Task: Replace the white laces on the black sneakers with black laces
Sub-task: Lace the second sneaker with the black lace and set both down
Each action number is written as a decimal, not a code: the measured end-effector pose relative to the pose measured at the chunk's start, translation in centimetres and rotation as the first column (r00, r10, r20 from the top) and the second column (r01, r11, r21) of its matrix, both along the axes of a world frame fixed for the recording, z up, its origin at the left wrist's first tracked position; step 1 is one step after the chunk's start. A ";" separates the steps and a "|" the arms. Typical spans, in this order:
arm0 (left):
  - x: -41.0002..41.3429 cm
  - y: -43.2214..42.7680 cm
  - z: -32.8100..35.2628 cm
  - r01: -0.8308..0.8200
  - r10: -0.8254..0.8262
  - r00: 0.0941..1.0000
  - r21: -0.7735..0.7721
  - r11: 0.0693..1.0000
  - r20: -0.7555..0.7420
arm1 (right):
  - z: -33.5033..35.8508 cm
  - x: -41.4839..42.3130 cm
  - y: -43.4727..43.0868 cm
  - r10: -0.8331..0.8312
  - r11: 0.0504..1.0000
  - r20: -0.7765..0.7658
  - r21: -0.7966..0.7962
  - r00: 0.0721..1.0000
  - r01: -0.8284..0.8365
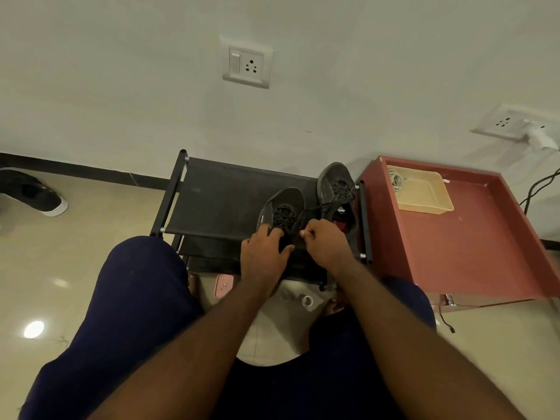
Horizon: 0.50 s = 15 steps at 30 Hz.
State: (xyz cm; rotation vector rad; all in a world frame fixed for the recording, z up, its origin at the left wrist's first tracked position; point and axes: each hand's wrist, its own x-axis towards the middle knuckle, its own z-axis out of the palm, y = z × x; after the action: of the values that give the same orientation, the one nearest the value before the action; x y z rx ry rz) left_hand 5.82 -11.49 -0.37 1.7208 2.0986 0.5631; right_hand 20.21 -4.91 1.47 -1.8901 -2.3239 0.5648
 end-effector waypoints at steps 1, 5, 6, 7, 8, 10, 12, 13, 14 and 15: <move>0.0 0.1 0.0 0.005 -0.005 1.000 -0.002 1.000 0.020 | 0.0 0.1 0.0 -0.061 0.998 -0.030 0.024 0.998 0.062; -0.2 0.5 0.0 -0.017 0.018 0.998 -0.002 1.000 0.065 | 1.3 0.5 0.1 -0.408 0.909 -0.437 -0.109 0.802 0.403; -0.2 0.5 0.0 -0.025 0.025 0.997 0.000 1.000 0.073 | 1.9 0.5 0.2 -0.528 0.838 -0.573 -0.230 0.627 0.495; -0.2 0.5 0.0 -0.031 0.030 0.996 0.001 1.000 0.080 | 2.5 0.3 0.3 -0.630 0.744 -0.684 -0.397 0.368 0.537; -0.3 0.5 0.0 -0.031 0.031 0.996 0.002 1.000 0.082 | 3.3 0.1 0.3 -0.686 0.652 -0.725 -0.574 0.062 0.495; -0.3 0.4 -0.2 -0.030 0.030 0.996 0.001 1.000 0.085 | 4.8 0.3 0.6 -0.643 0.552 -0.647 -0.762 -0.410 0.337; -0.4 0.2 -0.3 -0.030 0.030 0.996 0.003 1.000 0.085 | 5.5 0.6 0.9 -0.586 0.544 -0.623 -0.777 -0.519 0.318; -0.4 0.2 -0.4 -0.029 0.029 0.996 0.005 1.000 0.085 | 5.6 0.7 1.0 -0.599 0.552 -0.667 -0.745 -0.443 0.374; -0.4 0.2 -0.4 -0.029 0.028 0.996 0.007 1.000 0.089 | 5.6 0.6 1.0 -0.618 0.594 -0.741 -0.659 -0.262 0.462; -0.4 0.2 -0.5 -0.028 0.028 0.995 0.008 1.000 0.094 | 5.1 0.5 0.9 -0.608 0.681 -0.794 -0.507 0.022 0.528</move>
State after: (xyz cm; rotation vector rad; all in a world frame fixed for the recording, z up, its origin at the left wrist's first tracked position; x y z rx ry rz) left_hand 5.38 -11.31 -0.85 1.6391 2.0607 0.6496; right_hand 20.75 -4.03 6.62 -1.5334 -0.6321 1.1877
